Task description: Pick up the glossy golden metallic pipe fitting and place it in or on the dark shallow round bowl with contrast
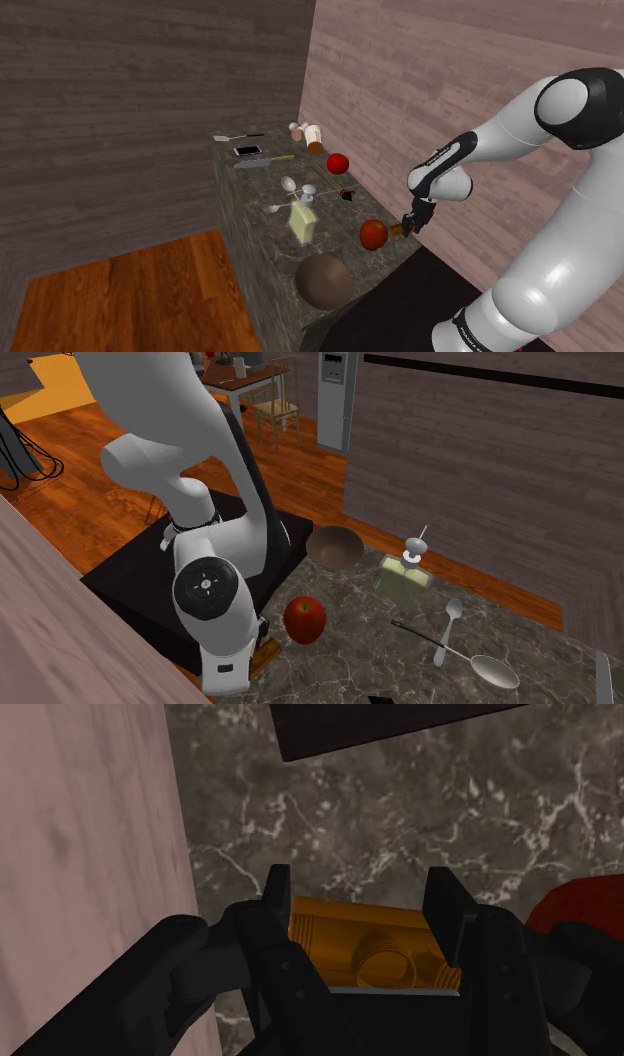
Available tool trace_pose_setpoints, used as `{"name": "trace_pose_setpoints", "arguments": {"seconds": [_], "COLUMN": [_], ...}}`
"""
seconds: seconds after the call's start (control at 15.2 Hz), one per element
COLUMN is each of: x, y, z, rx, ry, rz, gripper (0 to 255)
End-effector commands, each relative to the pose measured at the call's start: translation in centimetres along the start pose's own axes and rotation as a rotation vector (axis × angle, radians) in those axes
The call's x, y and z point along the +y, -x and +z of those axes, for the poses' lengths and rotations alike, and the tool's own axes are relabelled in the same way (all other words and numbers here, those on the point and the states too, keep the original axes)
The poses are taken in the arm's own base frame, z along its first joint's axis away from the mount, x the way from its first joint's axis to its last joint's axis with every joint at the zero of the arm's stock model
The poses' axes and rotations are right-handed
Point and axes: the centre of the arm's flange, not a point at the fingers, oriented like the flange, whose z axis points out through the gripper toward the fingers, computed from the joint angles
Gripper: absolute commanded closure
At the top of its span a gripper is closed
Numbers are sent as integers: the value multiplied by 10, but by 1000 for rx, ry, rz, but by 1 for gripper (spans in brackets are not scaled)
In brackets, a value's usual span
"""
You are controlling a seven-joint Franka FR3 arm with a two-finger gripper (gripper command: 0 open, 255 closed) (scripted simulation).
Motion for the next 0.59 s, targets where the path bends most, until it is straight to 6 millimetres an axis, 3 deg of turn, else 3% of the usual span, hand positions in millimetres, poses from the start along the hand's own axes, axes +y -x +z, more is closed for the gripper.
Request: {"name": "trace_pose_setpoints", "arguments": {"seconds": [0.0,0.53], "x": [0,-2], "y": [2,8], "z": [-10,-52], "rx": [-1,-1], "ry": [0,0], "rz": [0,0], "gripper": [255,255]}}
